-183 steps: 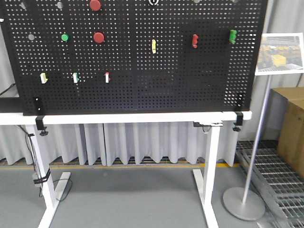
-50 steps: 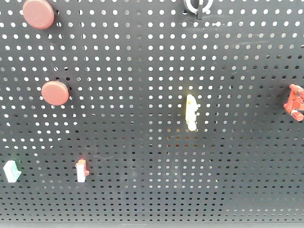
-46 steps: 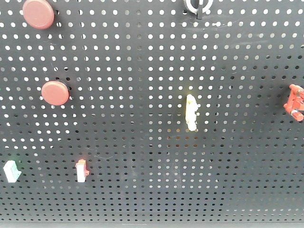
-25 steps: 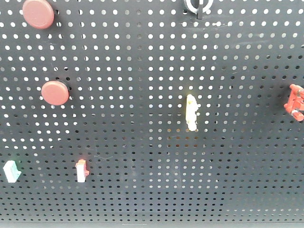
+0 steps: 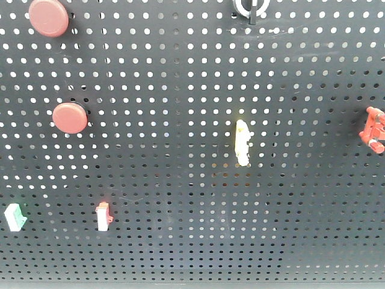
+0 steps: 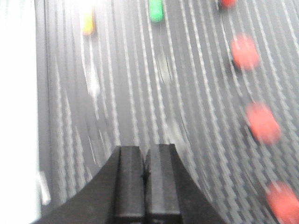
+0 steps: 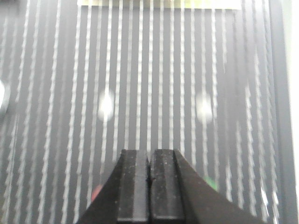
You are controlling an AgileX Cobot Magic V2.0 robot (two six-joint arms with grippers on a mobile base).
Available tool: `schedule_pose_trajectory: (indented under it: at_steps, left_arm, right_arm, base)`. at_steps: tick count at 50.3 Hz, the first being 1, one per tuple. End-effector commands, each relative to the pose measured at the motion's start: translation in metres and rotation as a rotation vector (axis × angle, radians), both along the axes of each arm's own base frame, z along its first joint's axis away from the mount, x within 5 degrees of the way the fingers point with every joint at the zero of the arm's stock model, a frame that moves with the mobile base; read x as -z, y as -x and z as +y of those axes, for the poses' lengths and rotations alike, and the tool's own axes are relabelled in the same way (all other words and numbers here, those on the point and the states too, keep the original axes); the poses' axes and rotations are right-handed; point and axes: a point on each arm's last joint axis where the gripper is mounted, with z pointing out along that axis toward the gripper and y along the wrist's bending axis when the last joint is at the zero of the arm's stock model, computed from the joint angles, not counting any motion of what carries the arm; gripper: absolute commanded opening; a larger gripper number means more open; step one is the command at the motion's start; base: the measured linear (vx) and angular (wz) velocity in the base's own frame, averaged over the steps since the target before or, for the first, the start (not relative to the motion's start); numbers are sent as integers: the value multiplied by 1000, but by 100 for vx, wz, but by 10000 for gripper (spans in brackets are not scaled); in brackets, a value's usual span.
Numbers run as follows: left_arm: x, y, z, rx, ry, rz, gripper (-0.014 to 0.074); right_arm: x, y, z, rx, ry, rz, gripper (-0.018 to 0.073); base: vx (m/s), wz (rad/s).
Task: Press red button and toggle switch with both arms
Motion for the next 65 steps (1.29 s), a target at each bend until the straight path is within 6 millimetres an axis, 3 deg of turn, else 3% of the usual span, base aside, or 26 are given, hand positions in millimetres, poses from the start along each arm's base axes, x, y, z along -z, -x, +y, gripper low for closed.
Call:
schedule_pose_trajectory:
  at_steps: [1,11,18,34,48,65]
  left_arm:
    - [-22,-18,1,-1,0,28,2]
    - [-17,-57,1,-2,6,148,2]
    - [-12,-76,2,-2,9,211,2]
    - [-20,-90,-2,92,77,115,2]
    - [-24,-104,-25,275,56,85,2]
    - [-68,-137,-69,500,47,94,2]
  right_arm:
    - [-24,-19,1,0,17,-27,-3]
    - [-18,-59,1,-2,16,79,-3]
    - [-13,-71,1,-3,16,117,-3]
    - [-12,-73,1,-2,15,128,-3]
    - [-12,-73,1,-2,15,129,-3]
    - [-12,-73,1,-2,15,130,-3]
  base:
    - [0,0]
    - [0,0]
    - [0,0]
    - [0,0]
    - [0,0]
    - [0,0]
